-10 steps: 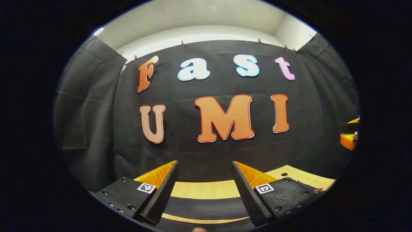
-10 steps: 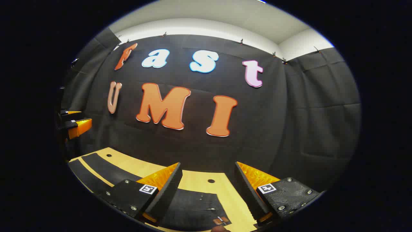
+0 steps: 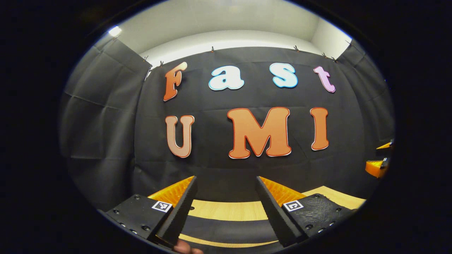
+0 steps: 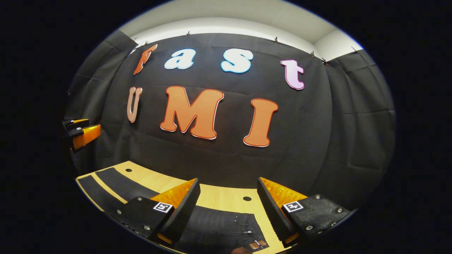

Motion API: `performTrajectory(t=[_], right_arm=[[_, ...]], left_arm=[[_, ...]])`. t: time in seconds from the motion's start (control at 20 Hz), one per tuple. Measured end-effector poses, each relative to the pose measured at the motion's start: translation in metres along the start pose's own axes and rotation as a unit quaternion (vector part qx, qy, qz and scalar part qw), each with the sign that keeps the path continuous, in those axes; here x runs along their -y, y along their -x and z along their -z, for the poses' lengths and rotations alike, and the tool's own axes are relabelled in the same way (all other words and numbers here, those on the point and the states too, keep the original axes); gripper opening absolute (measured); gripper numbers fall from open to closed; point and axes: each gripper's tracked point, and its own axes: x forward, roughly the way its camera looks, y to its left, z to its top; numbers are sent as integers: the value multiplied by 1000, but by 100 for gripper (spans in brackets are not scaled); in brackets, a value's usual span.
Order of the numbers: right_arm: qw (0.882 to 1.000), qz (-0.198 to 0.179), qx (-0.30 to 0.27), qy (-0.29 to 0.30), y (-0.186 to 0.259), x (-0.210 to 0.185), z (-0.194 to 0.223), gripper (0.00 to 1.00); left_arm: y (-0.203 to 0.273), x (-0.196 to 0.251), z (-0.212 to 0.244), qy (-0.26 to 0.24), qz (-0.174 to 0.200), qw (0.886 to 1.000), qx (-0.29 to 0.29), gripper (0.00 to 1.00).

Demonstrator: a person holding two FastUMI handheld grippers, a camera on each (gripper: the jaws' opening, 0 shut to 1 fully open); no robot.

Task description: Grasp the waist and the cuffs of the jeans and fold them to make the two legs overlap; first hold the waist and fold one-third of the jeans toward the cuffs, then hold the cuffs and fold the remaining one-third in the same direction to finish folding.

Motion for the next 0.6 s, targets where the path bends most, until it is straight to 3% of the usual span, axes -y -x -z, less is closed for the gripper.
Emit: performTrajectory(t=[0.35,0.6], right_arm=[[1000,18,0,-24,-4,-38,-1,98],[999,42,-27,-17,-10,-28,17,98]], left_arm=[[-23,-7,11,-10,30,999,0,98],[-31,-49,37,-9,3,999,-40,100]])
